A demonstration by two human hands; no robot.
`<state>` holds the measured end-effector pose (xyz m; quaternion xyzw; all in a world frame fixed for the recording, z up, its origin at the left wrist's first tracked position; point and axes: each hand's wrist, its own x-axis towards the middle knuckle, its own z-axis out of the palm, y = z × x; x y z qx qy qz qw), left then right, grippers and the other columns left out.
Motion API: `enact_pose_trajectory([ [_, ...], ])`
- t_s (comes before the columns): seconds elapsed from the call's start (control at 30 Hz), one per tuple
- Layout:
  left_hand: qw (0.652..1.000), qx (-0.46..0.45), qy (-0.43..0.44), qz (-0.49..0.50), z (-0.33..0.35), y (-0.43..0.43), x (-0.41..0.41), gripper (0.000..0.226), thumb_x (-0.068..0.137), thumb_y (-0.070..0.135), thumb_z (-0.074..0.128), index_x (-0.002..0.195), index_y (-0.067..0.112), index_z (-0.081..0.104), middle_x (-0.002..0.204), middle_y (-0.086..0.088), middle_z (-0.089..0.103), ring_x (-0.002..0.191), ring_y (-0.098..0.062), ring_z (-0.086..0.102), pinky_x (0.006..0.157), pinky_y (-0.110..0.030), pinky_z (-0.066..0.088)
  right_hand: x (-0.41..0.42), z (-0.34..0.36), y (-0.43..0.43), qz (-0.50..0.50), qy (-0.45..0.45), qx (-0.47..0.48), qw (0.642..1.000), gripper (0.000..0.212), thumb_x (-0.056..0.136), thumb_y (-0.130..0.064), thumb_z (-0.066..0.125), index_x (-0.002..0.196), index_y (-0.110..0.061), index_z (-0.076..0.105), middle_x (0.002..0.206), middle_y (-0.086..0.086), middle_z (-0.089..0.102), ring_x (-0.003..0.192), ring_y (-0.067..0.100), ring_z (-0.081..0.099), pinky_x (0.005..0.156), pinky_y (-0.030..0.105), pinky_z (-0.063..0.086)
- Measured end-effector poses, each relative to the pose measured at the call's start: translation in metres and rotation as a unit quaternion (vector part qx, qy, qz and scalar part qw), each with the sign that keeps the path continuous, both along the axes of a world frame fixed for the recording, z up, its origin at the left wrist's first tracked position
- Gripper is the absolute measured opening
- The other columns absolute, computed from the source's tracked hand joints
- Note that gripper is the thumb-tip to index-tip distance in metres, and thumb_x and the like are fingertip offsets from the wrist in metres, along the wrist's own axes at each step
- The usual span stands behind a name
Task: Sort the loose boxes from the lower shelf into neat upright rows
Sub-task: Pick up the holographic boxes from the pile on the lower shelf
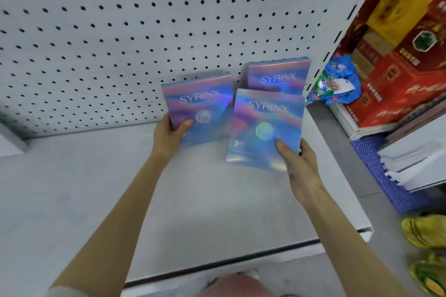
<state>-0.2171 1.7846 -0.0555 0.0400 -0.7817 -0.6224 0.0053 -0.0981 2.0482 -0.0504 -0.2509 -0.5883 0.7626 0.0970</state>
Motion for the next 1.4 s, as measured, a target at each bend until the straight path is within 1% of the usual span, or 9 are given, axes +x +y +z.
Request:
enact_pose_trajectory([
  [0.13,0.997,-0.073,0.023,-0.013,0.003,-0.007,-0.03,0.023,0.084,0.015,0.071,0.104,0.008,0.063,0.09,-0.004,0.066,0.065,0.006,0.058,0.068,-0.017,0.047,-0.008,-0.001,-0.002,0.003,-0.003,0.011,1.0,0.052,0.069,-0.022,0.077,0.115,-0.006,0.06,0.115,0.012,0.069,0.099,0.026,0.068,0.09,0.041,0.054],
  [0.23,0.995,-0.1,0.017,-0.023,0.005,-0.013,-0.039,0.025,0.082,0.025,0.073,0.102,0.015,0.062,0.091,-0.004,0.066,0.077,-0.016,0.059,0.074,-0.028,0.047,-0.009,-0.003,0.003,-0.001,0.001,0.015,1.0,0.034,0.08,-0.012,0.074,0.111,-0.01,0.061,0.115,0.013,0.068,0.095,0.026,0.068,0.089,0.041,0.053],
  [0.6,0.993,-0.119,-0.006,-0.014,-0.003,-0.02,-0.044,0.026,0.081,0.035,0.073,0.096,0.015,0.063,0.088,-0.008,0.067,0.08,-0.024,0.059,0.074,-0.033,0.047,-0.013,0.0,0.035,0.0,0.05,0.044,0.998,0.03,0.083,-0.011,0.07,0.111,-0.017,0.062,0.114,0.008,0.07,0.097,0.024,0.068,0.087,0.04,0.054],
  [0.77,0.985,-0.11,0.024,0.133,-0.001,-0.005,-0.015,0.046,0.085,0.031,0.07,0.118,0.008,0.048,0.11,-0.009,0.058,0.092,-0.023,0.057,0.081,-0.036,0.047,-0.019,0.002,0.055,0.041,0.064,0.053,0.996,0.044,0.074,-0.015,0.078,0.114,-0.013,0.06,0.112,0.007,0.07,0.098,0.023,0.067,0.087,0.039,0.054],
  [0.87,0.956,-0.119,0.115,0.242,0.004,0.024,0.027,0.032,0.093,0.028,0.058,0.117,0.008,0.048,0.113,-0.009,0.055,0.097,-0.026,0.057,0.087,-0.042,0.048,-0.027,0.001,0.072,0.049,0.084,0.019,0.995,0.043,0.073,-0.021,0.074,0.114,-0.015,0.061,0.111,0.004,0.071,0.099,0.021,0.067,0.085,0.037,0.055],
  [0.97,0.98,-0.086,0.119,0.137,0.01,0.077,0.059,0.025,0.093,0.029,0.055,0.114,0.016,0.05,0.109,0.0,0.058,0.089,-0.019,0.06,0.081,-0.036,0.051,-0.041,-0.002,0.09,0.063,0.089,-0.005,0.994,0.051,0.07,-0.025,0.076,0.118,-0.013,0.06,0.116,0.005,0.068,0.106,0.023,0.064,0.091,0.039,0.053],
  [1.1,0.994,-0.079,0.063,-0.031,0.002,0.153,0.066,0.038,0.093,0.02,0.058,0.128,0.019,0.045,0.123,-0.002,0.049,0.105,-0.017,0.057,0.088,-0.027,0.048,-0.061,-0.013,0.102,0.082,0.06,0.062,0.993,0.043,0.07,-0.025,0.081,0.107,-0.016,0.061,0.105,0.005,0.067,0.094,0.019,0.061,0.084,0.04,0.05],
  [1.27,0.999,-0.043,0.029,0.006,-0.009,0.203,0.062,0.054,0.09,0.028,0.059,0.14,0.018,0.041,0.129,-0.005,0.049,0.115,-0.019,0.055,0.097,-0.044,0.048,-0.078,-0.025,0.115,0.083,0.064,0.123,0.987,0.033,0.066,-0.033,0.077,0.092,-0.022,0.061,0.087,-0.008,0.068,0.082,0.01,0.059,0.08,0.04,0.047],
  [1.4,0.996,-0.074,0.01,0.038,-0.004,0.215,0.053,0.055,0.093,0.02,0.059,0.144,0.014,0.038,0.13,-0.01,0.047,0.117,-0.021,0.053,0.099,-0.043,0.046,-0.096,-0.021,0.12,0.111,0.079,0.171,0.976,0.034,0.072,-0.026,0.073,0.103,-0.029,0.061,0.102,-0.017,0.068,0.096,0.003,0.062,0.09,0.031,0.048],
])
